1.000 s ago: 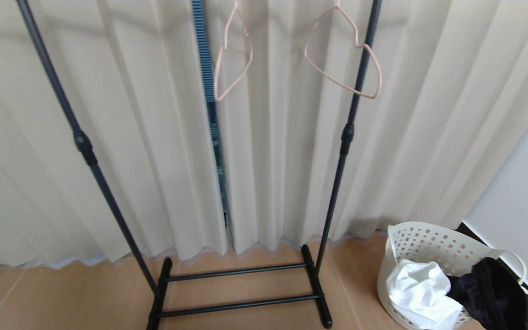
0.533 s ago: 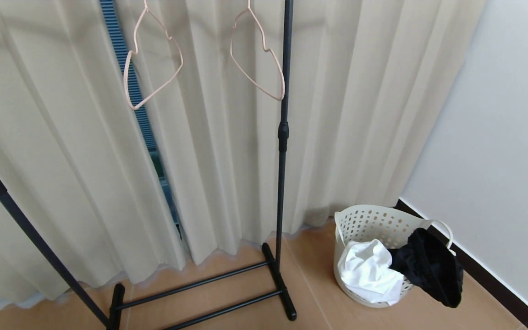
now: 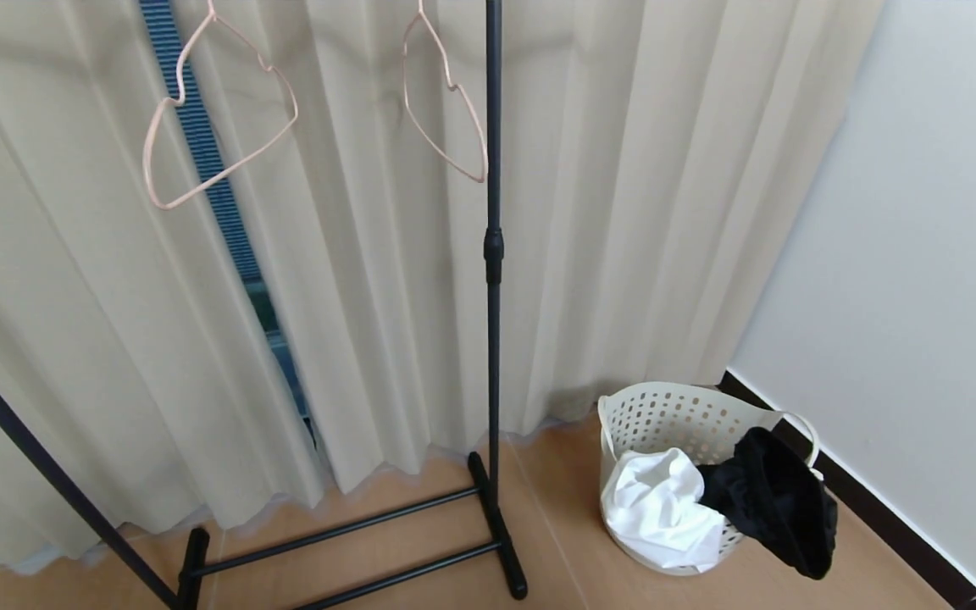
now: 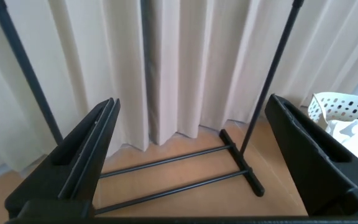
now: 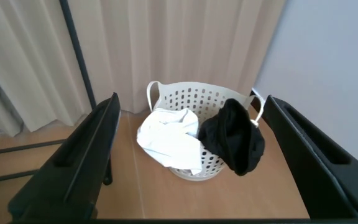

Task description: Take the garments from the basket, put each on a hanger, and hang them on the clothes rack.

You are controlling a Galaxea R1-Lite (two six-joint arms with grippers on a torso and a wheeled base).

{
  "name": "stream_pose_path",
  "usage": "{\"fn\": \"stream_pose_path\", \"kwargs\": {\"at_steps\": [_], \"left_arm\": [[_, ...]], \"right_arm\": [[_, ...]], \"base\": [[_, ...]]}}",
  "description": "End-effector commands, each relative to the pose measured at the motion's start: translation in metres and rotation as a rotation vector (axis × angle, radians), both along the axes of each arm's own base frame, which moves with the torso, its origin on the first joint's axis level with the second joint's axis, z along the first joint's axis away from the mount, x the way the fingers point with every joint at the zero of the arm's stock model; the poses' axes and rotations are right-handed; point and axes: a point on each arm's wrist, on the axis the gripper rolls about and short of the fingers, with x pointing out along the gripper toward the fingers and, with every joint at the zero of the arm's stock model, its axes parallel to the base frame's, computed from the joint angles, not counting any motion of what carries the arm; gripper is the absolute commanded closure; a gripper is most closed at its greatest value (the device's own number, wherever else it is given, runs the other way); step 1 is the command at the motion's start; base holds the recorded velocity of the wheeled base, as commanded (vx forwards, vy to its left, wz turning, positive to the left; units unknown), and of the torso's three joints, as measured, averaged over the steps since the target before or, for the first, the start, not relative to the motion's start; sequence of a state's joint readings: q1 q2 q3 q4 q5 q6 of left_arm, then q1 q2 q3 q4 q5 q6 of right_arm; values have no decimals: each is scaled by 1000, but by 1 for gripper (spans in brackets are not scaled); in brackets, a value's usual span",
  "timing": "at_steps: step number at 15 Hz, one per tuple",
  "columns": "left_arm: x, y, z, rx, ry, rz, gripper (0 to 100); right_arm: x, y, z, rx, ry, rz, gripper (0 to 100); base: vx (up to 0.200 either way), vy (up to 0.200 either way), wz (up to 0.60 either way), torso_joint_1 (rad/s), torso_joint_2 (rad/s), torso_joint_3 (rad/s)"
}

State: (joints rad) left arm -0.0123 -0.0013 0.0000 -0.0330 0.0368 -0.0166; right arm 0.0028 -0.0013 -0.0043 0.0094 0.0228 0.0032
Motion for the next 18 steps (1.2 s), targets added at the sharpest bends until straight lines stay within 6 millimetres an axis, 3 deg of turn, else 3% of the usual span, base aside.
{"fn": "stream_pose_path", "kwargs": {"at_steps": [1, 6, 11, 15, 18], "left_arm": [[0, 0, 0, 0, 1, 0, 0], [0, 0, 0, 0, 1, 2, 0], [0, 0, 0, 0, 1, 0, 0], [0, 0, 0, 0, 1, 0, 0], [0, 0, 0, -3, 0, 1, 0]], "right_arm": [[0, 0, 0, 0, 1, 1, 0], [0, 0, 0, 0, 1, 1, 0], [0, 0, 0, 0, 1, 1, 0], [0, 0, 1, 0, -1, 1, 0], [0, 0, 1, 0, -1, 1, 0]], "base": [[0, -200, 0, -2, -2, 2], [0, -200, 0, 4, 2, 3], [200, 0, 0, 2, 1, 3], [0, 0, 0, 0, 0, 0], [0, -133, 0, 0, 2, 3]]}}
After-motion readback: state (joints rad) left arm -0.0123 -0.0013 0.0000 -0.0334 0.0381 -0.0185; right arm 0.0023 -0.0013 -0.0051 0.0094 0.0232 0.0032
